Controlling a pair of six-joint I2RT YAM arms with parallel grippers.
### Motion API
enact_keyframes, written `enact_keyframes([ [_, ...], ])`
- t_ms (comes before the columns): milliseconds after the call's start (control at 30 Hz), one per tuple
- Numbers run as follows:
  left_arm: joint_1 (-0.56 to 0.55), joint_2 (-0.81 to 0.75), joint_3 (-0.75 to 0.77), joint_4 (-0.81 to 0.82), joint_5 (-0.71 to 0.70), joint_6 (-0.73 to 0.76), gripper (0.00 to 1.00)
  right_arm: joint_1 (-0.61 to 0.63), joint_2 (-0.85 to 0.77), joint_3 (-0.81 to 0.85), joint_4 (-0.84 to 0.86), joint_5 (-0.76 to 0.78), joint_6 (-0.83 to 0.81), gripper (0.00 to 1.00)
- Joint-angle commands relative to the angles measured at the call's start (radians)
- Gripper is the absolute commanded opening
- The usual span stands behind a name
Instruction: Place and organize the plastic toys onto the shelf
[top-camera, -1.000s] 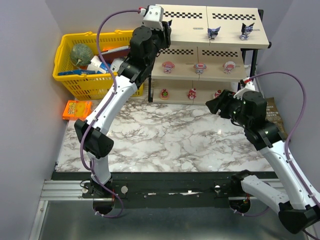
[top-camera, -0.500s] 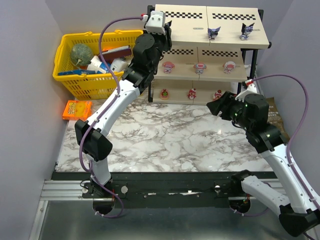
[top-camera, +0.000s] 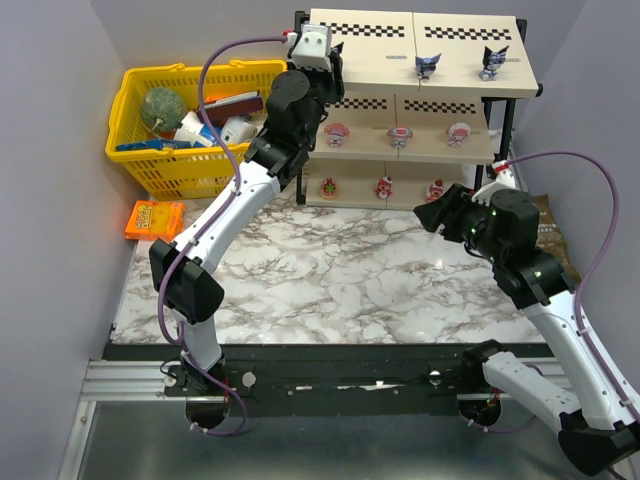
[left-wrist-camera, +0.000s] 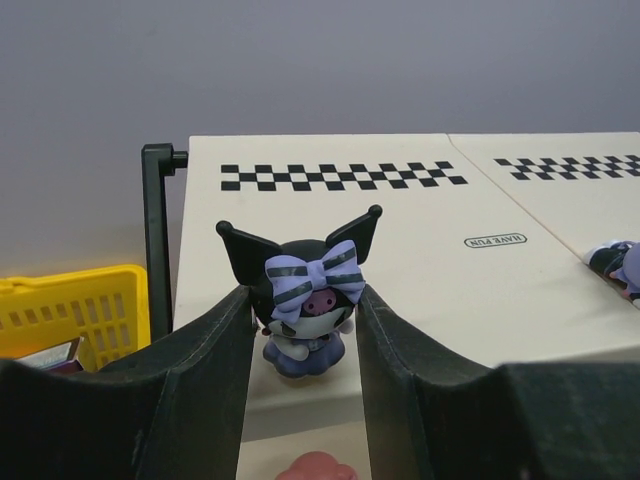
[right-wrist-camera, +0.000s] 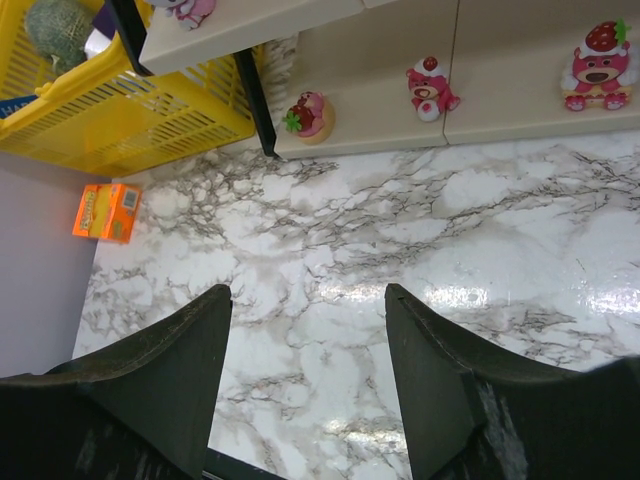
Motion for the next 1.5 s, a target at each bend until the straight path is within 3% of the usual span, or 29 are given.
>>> enact_keyframes([
  [0,-0.008,-0.015,-0.045,-0.083,-0.041,-0.014,0.54,-0.004,-0.012,-0.016,-0.012,0.008,0.007,0.71],
  [633,-0.008,-0.016,-0.043,-0.083,-0.04,-0.009,0.61,-0.004,-0.008,-0.017,-0.012,0.019,0.007,0.71],
  [967,-0.008,-0.04,-0.049,-0.075,-0.031,-0.011,0.78,-0.004,-0.001,-0.011,-0.015,0.026,-0.004,0.71],
  [1200,-0.017,-0.083,-0.062,-0.08,-0.046,0.009,0.97,-0.006,0.0,-0.004,-0.019,0.033,-0.008,0.72],
  [1467,-0.024,-0.208,-0.179,-0.061,-0.057,0.015,0.99,-0.004,0.002,0.01,-0.032,0.039,-0.021,0.75],
])
